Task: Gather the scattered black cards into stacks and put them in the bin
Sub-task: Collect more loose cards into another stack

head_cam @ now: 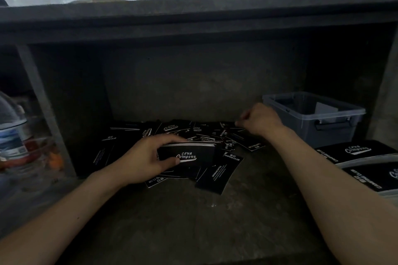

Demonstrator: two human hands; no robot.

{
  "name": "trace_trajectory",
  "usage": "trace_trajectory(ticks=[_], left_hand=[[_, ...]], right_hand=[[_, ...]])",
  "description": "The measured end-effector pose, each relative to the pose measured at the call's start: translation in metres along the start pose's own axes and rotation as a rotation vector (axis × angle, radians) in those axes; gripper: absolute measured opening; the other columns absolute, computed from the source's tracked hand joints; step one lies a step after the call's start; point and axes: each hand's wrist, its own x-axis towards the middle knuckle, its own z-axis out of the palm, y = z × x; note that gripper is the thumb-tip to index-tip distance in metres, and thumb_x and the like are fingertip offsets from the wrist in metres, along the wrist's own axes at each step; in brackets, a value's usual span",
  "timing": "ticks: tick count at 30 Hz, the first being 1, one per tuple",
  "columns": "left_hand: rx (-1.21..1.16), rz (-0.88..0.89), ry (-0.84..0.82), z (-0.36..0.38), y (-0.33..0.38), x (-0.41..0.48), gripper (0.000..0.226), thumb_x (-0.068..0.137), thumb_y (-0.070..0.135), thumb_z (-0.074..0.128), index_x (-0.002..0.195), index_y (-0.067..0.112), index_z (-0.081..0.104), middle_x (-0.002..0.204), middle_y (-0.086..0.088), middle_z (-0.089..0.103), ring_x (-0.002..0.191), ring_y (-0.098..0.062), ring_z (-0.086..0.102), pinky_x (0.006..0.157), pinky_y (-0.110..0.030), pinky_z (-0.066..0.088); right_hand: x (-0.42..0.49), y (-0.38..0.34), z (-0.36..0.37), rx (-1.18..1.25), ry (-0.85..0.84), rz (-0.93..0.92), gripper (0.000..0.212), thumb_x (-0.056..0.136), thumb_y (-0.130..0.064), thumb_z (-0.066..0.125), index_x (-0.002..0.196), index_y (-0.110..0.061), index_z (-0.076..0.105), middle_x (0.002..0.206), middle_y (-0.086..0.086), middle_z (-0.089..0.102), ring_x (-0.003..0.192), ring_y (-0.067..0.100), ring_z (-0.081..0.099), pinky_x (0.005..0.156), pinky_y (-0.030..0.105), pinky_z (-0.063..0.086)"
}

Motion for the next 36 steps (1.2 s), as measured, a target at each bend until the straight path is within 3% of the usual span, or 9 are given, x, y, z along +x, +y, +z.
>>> trace_trajectory(ticks=[3,6,10,13,17,21,25,29,36], left_hand=[[0.125,0.049,-0.004,-0.003,-0.001,0.001,0.04,0.09,0.026,0.074,0.129,0.033,0.065,0.116,0.018,0.07,0.108,0.001,0.066,0.095,-0.032,0.055],[0.161,0.062,0.003,-0.004,-0.001,0.001,0.042,0.091,0.031,0.072,0.132,0.033,0.064,0.118,0.019,0.069,0.109,0.003,0.065,0.096,-0.033,0.055],[0.125,0.054,-0.008,-0.003,-0.003,0.0,0.04,0.092,0.029,0.072,0.131,0.031,0.064,0.119,0.02,0.07,0.109,0.004,0.066,0.096,-0.03,0.055],[0.111,0.065,-0.015,-0.003,-0.003,0.0,0.035,0.092,0.028,0.072,0.126,0.034,0.066,0.116,0.023,0.071,0.107,0.003,0.067,0.093,-0.026,0.055],[0.095,0.074,-0.014,-0.002,-0.002,0.0,0.028,0.092,0.026,0.072,0.118,0.037,0.068,0.11,0.023,0.072,0.103,0.001,0.069,0.088,-0.022,0.055],[0.074,0.058,-0.018,-0.003,-0.001,0.0,0.018,0.091,0.023,0.073,0.107,0.031,0.071,0.101,0.017,0.074,0.094,-0.005,0.071,0.081,-0.027,0.057],[0.081,0.043,0.029,-0.002,0.001,0.0,0.016,0.087,0.02,0.078,0.096,0.031,0.071,0.095,0.015,0.069,0.091,-0.008,0.069,0.078,-0.022,0.054],[0.106,0.045,0.05,-0.002,0.003,0.0,0.026,0.082,0.017,0.083,0.1,0.032,0.07,0.102,0.014,0.066,0.098,-0.004,0.067,0.086,-0.018,0.052],[-0.018,-0.025,0.077,-0.001,0.008,-0.001,0.084,0.077,0.012,0.085,0.145,0.032,0.04,0.141,0.015,0.052,0.123,0.003,0.057,0.104,-0.022,0.047]], right_hand=[[-0.001,0.004,0.01,-0.168,-0.24,0.123,0.064,0.069,-0.047,0.083,0.117,-0.01,0.062,0.119,0.007,0.063,0.103,0.024,0.06,0.075,0.026,0.045],[-0.002,0.002,0.011,-0.173,-0.242,0.149,0.077,0.064,-0.042,0.088,0.125,-0.005,0.057,0.125,0.008,0.06,0.108,0.024,0.06,0.075,0.026,0.048],[0.002,0.002,0.001,-0.029,-0.22,0.233,0.046,0.078,-0.024,0.08,0.115,-0.002,0.061,0.11,0.013,0.065,0.092,0.027,0.066,0.076,0.034,0.058],[0.0,0.001,-0.008,0.333,-0.193,0.226,0.011,0.079,-0.003,0.073,0.086,-0.004,0.063,0.09,0.017,0.068,0.067,0.023,0.067,0.058,0.031,0.059],[-0.015,-0.015,-0.009,0.591,-0.355,0.24,0.01,0.089,-0.001,0.063,0.099,-0.001,0.059,0.083,0.015,0.065,0.058,0.019,0.068,0.046,0.026,0.057],[-0.015,-0.015,-0.012,0.744,-0.431,0.216,0.018,0.096,-0.002,0.053,0.112,0.004,0.056,0.092,0.018,0.069,0.078,0.024,0.071,0.06,0.029,0.059],[-0.011,-0.009,-0.018,0.649,-0.27,0.069,0.014,0.084,-0.014,0.074,0.092,-0.004,0.069,0.074,0.005,0.075,0.058,0.009,0.07,0.044,0.016,0.049],[-0.008,-0.009,-0.016,0.583,-0.15,0.031,0.022,0.072,-0.028,0.084,0.071,-0.013,0.068,0.042,-0.008,0.054,0.033,0.004,0.043,0.035,0.012,0.031],[-0.033,-0.034,-0.001,0.458,-0.435,-0.202,0.021,0.072,-0.044,0.082,0.083,-0.027,0.077,0.081,-0.011,0.074,0.08,0.003,0.068,0.065,0.014,0.049]])
